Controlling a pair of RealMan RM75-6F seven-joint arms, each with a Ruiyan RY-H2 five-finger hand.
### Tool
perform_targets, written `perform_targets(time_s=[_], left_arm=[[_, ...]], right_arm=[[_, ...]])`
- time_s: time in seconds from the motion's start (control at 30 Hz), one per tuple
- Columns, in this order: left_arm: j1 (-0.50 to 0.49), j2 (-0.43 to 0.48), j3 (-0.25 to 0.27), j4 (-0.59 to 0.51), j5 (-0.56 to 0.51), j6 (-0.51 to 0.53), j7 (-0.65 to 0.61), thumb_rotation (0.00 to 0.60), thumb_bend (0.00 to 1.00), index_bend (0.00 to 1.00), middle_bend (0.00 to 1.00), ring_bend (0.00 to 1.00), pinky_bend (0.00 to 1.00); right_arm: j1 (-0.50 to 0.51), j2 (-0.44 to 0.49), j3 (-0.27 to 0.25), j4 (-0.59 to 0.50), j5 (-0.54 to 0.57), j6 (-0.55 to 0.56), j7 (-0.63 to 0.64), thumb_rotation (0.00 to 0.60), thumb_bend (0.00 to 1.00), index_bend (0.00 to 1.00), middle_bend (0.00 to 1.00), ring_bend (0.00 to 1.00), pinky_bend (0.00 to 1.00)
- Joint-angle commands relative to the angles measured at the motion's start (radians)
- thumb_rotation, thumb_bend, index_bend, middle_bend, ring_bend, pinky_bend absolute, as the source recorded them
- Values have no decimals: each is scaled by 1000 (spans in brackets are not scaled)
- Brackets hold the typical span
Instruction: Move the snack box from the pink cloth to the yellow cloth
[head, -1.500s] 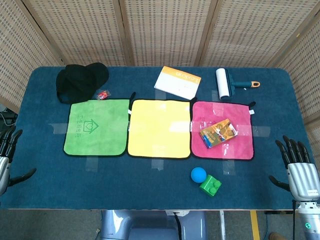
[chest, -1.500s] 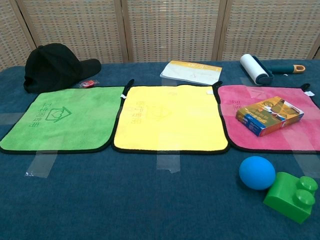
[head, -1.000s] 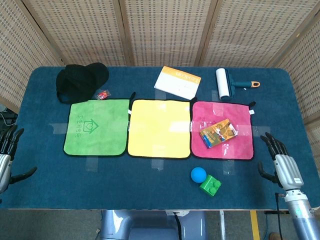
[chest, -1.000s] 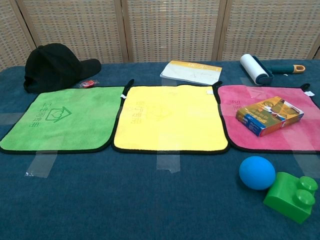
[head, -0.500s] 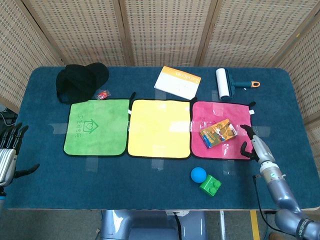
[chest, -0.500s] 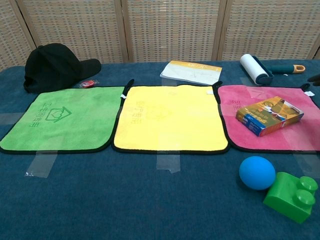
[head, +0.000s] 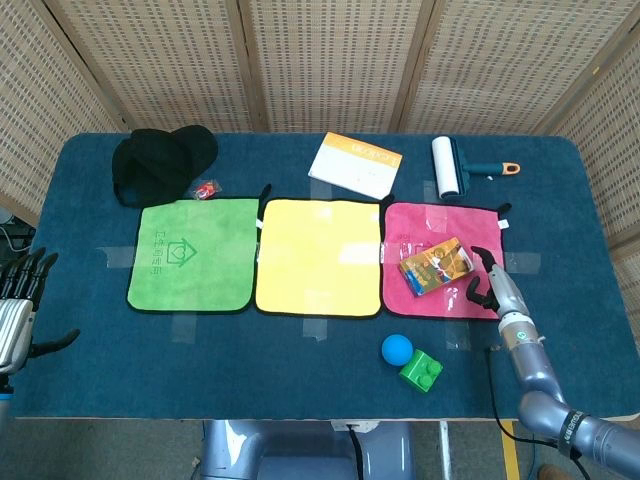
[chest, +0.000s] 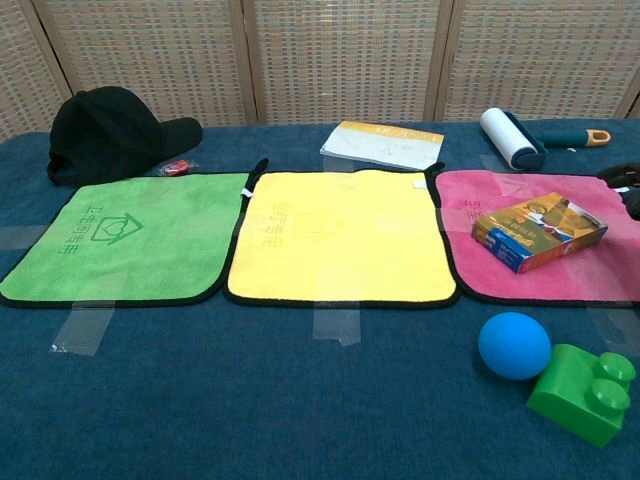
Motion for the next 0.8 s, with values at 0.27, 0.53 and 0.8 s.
perform_targets(time_s=[0.27, 0.53, 0.8], left_arm=[[-3, 1, 3, -3, 4, -2, 1, 600, 0, 0, 0, 0, 0], [-5, 4, 1, 0, -6, -8, -8, 600, 0, 0, 0, 0, 0], [-8, 6, 1, 1, -8, -14, -12, 600, 0, 0, 0, 0, 0]], right_arm=[[4, -42, 7, 89, 55, -51, 9, 600, 1000, 95, 23, 11, 87], [31, -75, 25, 115, 102, -82, -8, 600, 1000, 96, 24, 11, 88], [48, -80, 41, 61, 114, -75, -24, 600, 1000, 97, 24, 11, 89]])
